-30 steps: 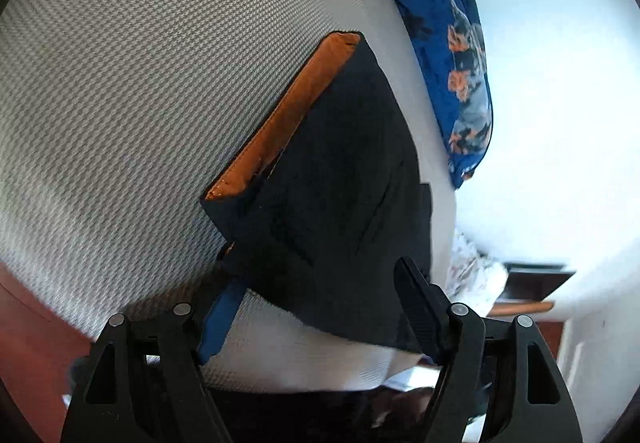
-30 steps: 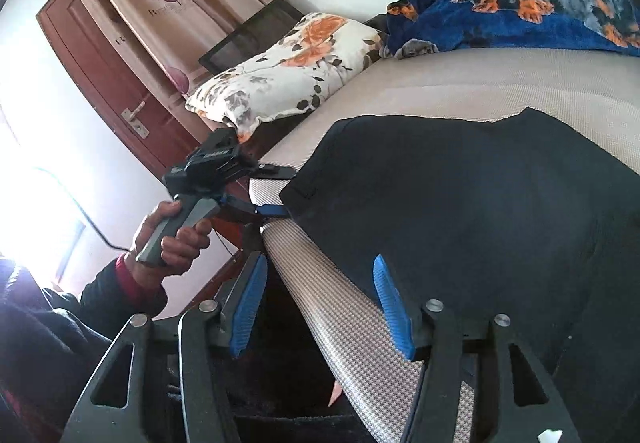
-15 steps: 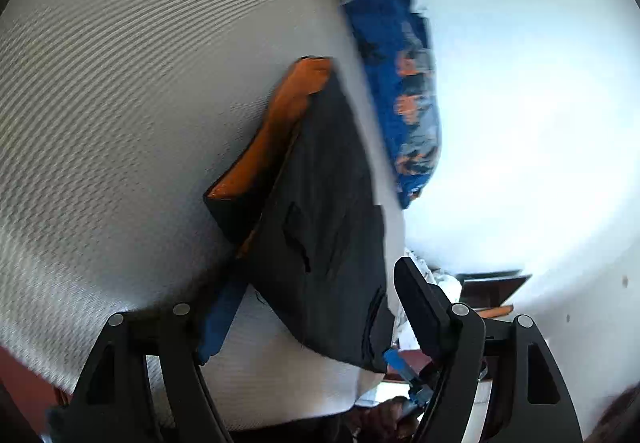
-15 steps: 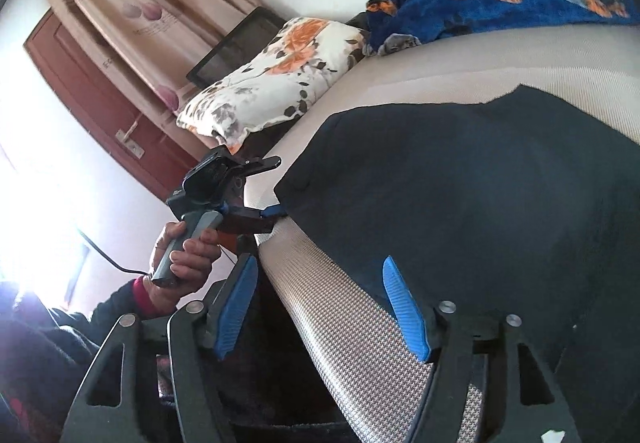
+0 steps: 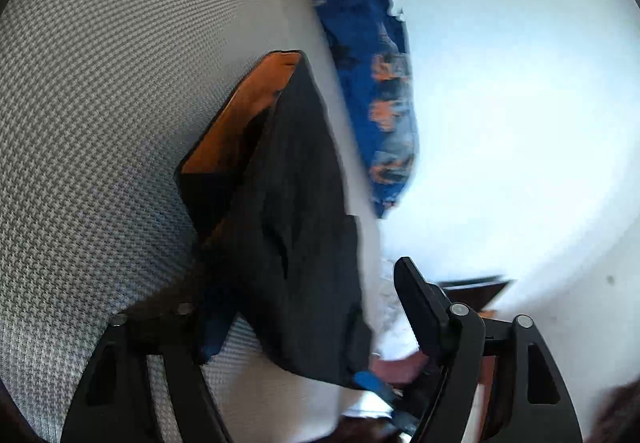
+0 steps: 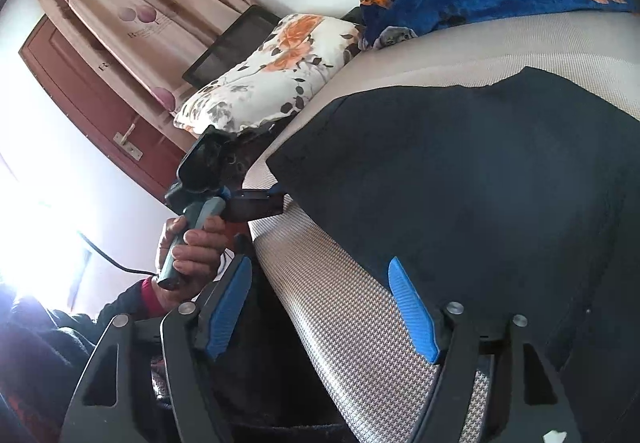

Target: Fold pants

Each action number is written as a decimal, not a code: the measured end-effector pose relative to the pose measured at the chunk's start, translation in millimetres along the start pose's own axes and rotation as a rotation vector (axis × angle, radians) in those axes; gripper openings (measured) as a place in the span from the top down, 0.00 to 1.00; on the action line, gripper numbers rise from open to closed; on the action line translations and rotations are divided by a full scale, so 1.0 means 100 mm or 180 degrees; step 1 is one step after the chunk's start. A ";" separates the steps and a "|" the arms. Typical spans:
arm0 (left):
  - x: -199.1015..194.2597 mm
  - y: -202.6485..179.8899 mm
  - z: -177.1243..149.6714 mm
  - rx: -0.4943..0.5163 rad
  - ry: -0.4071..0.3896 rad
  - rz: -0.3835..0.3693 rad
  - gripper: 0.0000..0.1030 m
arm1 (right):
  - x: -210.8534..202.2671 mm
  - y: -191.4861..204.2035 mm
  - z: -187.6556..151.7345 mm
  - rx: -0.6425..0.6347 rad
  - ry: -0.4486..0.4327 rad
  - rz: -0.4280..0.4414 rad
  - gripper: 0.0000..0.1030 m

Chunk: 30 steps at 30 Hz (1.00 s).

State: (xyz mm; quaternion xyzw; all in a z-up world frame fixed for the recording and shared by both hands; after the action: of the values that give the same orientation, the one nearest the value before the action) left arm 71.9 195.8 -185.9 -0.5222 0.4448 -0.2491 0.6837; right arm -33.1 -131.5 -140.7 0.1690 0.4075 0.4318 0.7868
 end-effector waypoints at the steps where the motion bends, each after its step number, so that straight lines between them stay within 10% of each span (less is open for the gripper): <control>1: 0.01 -0.02 -0.01 0.0000 -0.0019 0.0074 0.29 | -0.01 0.00 0.00 -0.0005 -0.0006 -0.0002 0.32; 5: 0.10 -0.06 0.02 -0.0061 -0.0086 0.0281 0.29 | -0.02 -0.01 0.01 0.0017 -0.0031 0.0001 0.31; 9: 0.24 -0.09 0.02 0.0192 -0.0032 0.0654 0.71 | 0.00 -0.02 0.00 0.0031 -0.0027 -0.0018 0.31; 12: 0.27 -0.05 0.01 0.0351 -0.0094 0.0894 0.80 | -0.02 -0.02 0.02 0.0013 -0.0063 -0.0040 0.31; 22: 0.38 -0.55 -0.40 0.1912 -0.0582 0.1815 0.81 | -0.08 -0.02 0.05 0.0024 -0.0137 -0.0162 0.31; 30: 0.44 -0.71 -0.50 0.2273 -0.0705 0.2007 0.81 | -0.13 -0.06 0.11 0.0103 -0.0198 -0.0168 0.31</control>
State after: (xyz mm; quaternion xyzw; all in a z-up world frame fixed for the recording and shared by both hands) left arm 58.0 112.2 -137.3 -0.1183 0.3927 -0.1099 0.9054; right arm -25.3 -144.5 -131.2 0.1842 0.3940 0.3988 0.8073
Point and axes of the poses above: each gripper's, at about its wrist camera, not at the fingertips, and x roughly the way its jaws point, y to its left, z to its top, the point moved 3 cm from there along x, roughly the way its jaws point, and after that the axes turned 1 degree about -x, right-handed, at the moved point
